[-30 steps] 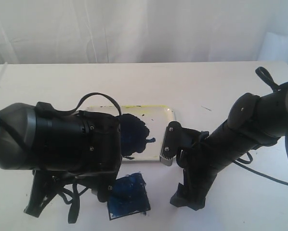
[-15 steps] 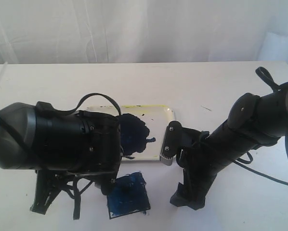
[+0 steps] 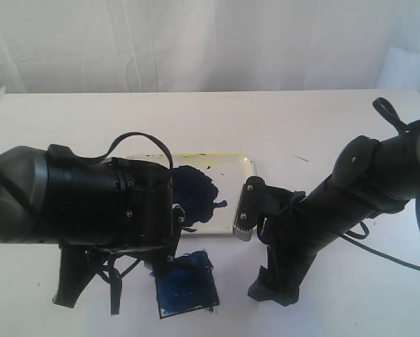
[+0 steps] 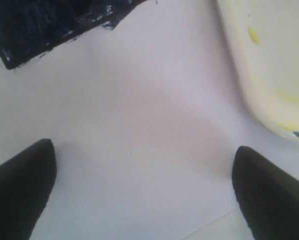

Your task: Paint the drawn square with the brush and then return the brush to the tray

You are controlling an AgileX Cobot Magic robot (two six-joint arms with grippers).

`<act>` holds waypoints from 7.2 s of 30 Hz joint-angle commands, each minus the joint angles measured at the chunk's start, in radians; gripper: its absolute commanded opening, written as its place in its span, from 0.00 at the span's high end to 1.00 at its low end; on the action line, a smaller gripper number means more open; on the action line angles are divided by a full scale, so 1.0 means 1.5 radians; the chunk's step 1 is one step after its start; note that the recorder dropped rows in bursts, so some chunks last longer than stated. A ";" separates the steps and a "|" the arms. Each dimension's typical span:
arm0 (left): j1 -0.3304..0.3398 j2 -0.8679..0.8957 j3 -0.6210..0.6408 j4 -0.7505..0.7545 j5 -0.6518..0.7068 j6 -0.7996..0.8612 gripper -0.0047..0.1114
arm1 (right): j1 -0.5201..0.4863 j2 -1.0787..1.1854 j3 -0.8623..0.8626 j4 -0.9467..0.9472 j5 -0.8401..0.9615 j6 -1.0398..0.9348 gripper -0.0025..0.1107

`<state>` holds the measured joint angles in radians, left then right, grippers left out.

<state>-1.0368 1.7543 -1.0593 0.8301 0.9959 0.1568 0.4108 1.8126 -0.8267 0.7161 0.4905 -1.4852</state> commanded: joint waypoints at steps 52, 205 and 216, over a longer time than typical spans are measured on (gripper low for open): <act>0.278 0.122 -0.070 0.304 -0.339 -0.188 0.96 | 0.000 0.011 0.014 -0.024 -0.030 0.012 0.19; 0.661 -1.170 0.305 -0.513 -0.138 -0.126 0.96 | -0.286 -1.208 0.194 -0.428 0.138 0.886 0.98; 0.661 -1.170 0.490 -0.523 -0.372 -0.223 0.96 | -0.286 -1.208 0.386 -0.428 -0.106 0.886 0.98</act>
<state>-0.0456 0.0065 -0.3694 0.0564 0.5560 -0.1082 -0.0203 0.0049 -0.3113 0.0853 0.4322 -0.1566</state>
